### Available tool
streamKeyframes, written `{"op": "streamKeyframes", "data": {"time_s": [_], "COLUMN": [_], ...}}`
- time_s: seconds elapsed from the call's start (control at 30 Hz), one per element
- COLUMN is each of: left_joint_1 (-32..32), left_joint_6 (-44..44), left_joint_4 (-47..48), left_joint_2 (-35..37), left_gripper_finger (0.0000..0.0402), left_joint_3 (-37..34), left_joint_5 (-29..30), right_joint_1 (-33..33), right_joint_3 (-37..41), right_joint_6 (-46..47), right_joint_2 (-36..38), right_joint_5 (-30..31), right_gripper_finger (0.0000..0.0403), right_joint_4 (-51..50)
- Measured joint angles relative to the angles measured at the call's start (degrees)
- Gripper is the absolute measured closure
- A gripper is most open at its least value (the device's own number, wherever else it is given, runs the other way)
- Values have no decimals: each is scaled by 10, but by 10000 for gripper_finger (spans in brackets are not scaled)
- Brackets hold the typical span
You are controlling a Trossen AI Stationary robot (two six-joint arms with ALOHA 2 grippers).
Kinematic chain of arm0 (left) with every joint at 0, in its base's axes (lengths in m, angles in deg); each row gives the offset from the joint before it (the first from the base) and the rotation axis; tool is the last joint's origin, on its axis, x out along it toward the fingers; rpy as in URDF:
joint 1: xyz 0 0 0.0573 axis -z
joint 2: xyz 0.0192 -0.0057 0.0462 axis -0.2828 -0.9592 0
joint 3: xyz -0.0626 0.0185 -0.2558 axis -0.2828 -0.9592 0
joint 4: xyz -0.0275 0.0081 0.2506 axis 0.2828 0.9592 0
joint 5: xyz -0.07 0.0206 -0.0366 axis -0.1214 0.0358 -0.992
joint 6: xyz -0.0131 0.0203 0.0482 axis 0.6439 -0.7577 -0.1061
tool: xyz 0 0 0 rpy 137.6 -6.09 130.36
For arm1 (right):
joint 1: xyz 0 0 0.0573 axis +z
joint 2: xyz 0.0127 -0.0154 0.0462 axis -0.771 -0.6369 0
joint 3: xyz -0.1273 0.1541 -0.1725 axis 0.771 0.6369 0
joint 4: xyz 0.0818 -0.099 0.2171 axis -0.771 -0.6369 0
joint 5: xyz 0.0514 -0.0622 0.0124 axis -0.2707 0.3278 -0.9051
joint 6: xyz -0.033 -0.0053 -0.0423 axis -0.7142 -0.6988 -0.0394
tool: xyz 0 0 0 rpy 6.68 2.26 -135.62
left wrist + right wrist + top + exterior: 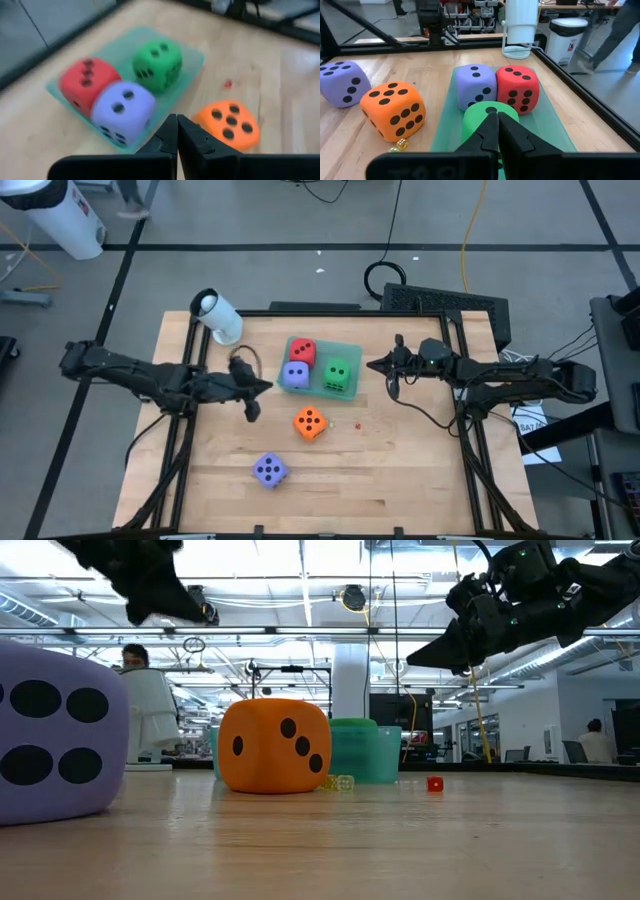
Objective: Pick & Place Dice
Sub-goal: Put the large orange dice into the light blue bin
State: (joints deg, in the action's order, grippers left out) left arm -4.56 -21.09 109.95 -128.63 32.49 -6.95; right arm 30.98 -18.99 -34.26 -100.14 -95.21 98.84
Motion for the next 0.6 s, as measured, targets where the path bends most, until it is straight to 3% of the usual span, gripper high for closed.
{"op": "streamKeyframes", "data": {"time_s": [0.1,0.3,0.6], "left_joint_1": [20,29,7], "left_joint_6": [-15,-61,-91], "left_joint_4": [-1,-35,-174], "left_joint_2": [51,149,207], "left_gripper_finger": [396,399,397], "left_joint_3": [-3,-51,-185], "left_joint_5": [43,51,51], "right_joint_1": [15,66,126], "right_joint_3": [0,0,-83], "right_joint_6": [-16,28,47], "right_joint_2": [0,-13,-115], "right_joint_5": [0,44,90], "right_gripper_finger": [400,372,277], "right_joint_4": [4,78,70]}}
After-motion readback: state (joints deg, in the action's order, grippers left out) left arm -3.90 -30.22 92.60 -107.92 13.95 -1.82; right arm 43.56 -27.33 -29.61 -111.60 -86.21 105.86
